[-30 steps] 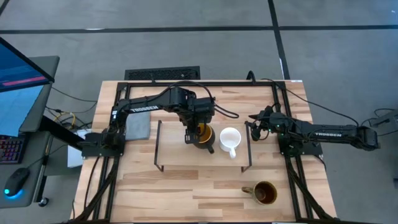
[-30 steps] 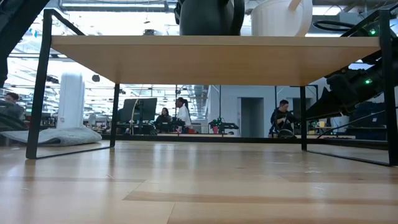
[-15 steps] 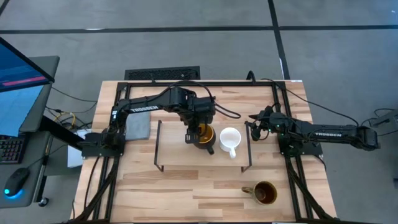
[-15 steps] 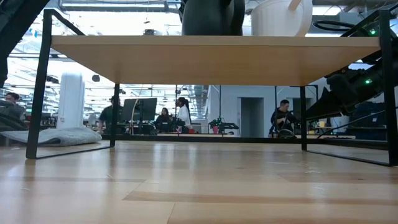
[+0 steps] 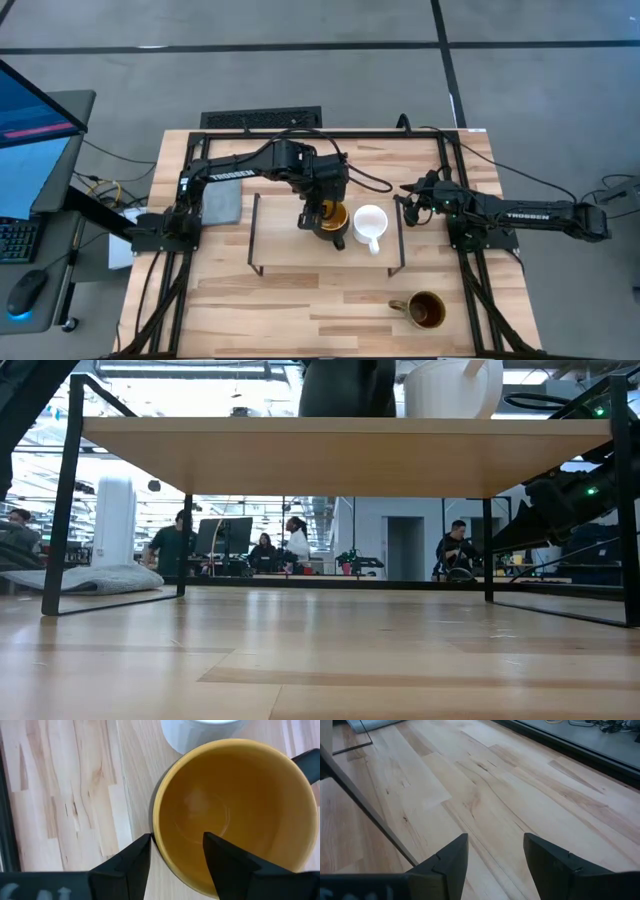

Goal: Stack small to large cups/mugs on shelf
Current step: Put the black mug on the shelf, then put the brown mug on the shelf

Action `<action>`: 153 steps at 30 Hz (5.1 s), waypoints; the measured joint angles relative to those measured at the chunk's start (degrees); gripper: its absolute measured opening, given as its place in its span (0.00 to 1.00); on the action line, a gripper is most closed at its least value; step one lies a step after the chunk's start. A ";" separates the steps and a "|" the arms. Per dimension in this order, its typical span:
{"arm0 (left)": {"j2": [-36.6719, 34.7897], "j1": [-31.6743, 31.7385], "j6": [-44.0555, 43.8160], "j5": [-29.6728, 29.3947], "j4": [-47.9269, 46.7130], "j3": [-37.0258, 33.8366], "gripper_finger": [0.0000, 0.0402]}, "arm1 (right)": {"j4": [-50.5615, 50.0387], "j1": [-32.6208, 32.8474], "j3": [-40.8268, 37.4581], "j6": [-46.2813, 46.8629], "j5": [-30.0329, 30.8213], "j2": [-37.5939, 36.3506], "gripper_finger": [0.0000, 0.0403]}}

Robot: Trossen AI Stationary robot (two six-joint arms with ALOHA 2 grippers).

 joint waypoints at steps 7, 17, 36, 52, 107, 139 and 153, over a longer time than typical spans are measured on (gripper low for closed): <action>0.00 -0.02 2.34 -0.02 0.33 0.00 0.43 | 0.00 0.00 -0.01 -0.02 0.00 0.01 0.53; 0.00 -0.08 3.42 1.04 2.97 0.00 0.43 | 0.01 -0.01 -0.01 -0.02 0.00 -0.01 0.53; 0.02 -0.17 4.98 2.44 6.58 0.00 0.43 | 0.00 -0.01 -0.01 -0.03 0.00 -0.01 0.53; 0.04 -0.17 4.95 2.67 7.12 0.00 0.43 | 0.00 0.00 -0.02 -0.07 0.00 0.00 0.53; 0.09 -0.17 1.19 3.00 7.41 -0.02 0.65 | -0.01 0.00 -0.01 -0.11 0.00 -0.01 0.53; -18.13 -0.08 3.49 4.55 15.10 1.27 0.66 | 0.09 -0.02 -0.02 0.04 -0.22 -0.11 0.53; -31.22 -0.92 8.02 6.50 24.26 -15.05 0.66 | -0.08 0.02 -0.04 1.99 -1.59 -0.13 0.53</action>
